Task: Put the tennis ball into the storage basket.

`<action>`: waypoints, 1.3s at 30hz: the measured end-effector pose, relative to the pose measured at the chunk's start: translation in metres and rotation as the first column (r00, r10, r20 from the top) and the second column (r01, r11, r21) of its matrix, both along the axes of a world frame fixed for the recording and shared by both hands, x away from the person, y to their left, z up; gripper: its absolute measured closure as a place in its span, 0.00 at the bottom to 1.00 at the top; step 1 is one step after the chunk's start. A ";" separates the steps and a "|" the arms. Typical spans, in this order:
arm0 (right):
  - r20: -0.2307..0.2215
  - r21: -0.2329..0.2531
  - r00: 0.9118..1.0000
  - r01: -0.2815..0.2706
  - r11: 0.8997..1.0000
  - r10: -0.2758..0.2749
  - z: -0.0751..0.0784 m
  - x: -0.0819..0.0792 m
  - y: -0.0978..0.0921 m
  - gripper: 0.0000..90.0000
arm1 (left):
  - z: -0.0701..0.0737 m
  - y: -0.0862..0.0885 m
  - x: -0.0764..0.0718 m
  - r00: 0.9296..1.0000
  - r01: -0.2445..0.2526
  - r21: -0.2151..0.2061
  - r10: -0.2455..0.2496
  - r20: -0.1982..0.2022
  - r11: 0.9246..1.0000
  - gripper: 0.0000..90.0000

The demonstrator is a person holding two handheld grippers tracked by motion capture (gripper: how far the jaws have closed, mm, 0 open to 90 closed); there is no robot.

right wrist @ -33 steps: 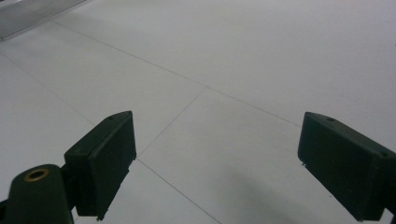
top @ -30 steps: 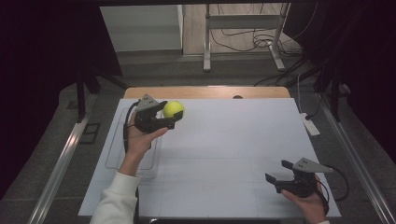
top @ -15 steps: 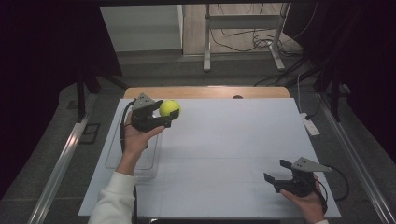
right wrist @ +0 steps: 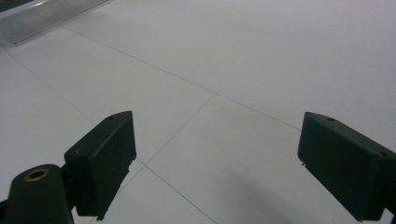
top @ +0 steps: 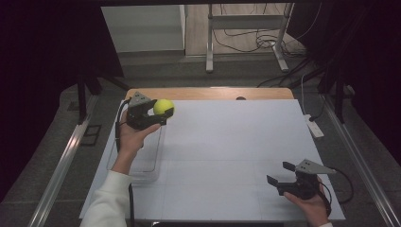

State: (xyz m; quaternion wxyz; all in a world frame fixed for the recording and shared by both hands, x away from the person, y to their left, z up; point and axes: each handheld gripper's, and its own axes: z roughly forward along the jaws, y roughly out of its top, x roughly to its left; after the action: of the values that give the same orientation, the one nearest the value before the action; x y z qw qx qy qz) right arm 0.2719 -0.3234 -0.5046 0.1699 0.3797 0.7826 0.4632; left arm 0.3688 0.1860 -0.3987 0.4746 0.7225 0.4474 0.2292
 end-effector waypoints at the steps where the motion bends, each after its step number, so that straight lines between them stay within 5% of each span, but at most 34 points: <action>1: 0.000 0.000 1.000 0.000 1.000 0.000 0.000 0.000 0.000 0.13 | -0.001 0.001 0.002 1.000 -0.005 -0.003 0.005 -0.004 1.000 0.30; 39: -0.003 -0.011 1.000 0.008 1.000 -0.008 -0.001 0.000 0.000 0.13 | -0.010 0.037 0.023 0.991 -0.124 0.051 0.126 -0.041 0.991 0.30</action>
State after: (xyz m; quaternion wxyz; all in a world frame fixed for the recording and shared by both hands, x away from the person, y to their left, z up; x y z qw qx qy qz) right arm 0.2718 -0.3234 -0.5054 0.1729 0.3826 0.7838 0.4576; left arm 0.3915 0.2228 -0.4085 0.4320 0.7092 0.4964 0.2531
